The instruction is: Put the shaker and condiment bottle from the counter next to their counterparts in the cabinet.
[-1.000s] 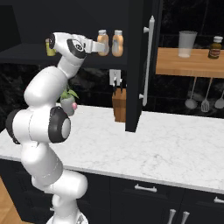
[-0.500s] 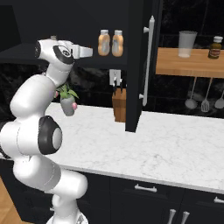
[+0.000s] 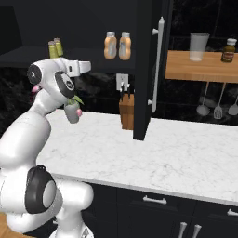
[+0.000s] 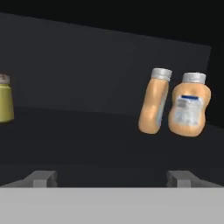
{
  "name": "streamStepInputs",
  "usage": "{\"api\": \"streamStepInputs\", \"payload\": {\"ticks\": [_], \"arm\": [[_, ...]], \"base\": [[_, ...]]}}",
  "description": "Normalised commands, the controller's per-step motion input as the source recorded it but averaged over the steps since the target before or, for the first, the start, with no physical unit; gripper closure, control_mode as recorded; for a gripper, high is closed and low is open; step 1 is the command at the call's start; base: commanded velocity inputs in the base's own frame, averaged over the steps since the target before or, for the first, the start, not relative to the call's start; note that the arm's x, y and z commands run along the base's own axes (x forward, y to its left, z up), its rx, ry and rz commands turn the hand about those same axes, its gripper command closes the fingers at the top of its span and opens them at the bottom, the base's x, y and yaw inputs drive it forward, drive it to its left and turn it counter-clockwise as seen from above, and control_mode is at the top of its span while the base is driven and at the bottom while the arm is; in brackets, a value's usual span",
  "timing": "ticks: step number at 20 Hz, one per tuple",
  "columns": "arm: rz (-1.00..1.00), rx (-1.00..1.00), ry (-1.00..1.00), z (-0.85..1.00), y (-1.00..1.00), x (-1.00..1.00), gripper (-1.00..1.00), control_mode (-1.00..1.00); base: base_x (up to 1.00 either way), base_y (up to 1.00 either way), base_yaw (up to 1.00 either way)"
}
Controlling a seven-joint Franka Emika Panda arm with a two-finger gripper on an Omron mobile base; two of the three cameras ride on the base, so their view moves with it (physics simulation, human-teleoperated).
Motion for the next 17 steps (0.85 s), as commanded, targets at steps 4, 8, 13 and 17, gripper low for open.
{"api": "streamStepInputs", "payload": {"ticks": [4,8,13,17], "arm": [[0.43,-0.05,0.0,0.0,-0.14,-1.0,-1.0,-1.0],[0.45,-0.07,0.0,-0.06,-0.22,-1.0,-1.0,-1.0],[0.44,-0.07,0.0,-0.09,-0.34,-1.0,-1.0,-1.0],[0.14,-0.03,-0.02,0.0,-0.6,-1.0,-1.0,-1.0]], "base": [[0.0,0.0,0.0],[0.0,0.0,0.0],[0.0,0.0,0.0],[0.0,0.0,0.0]]}}
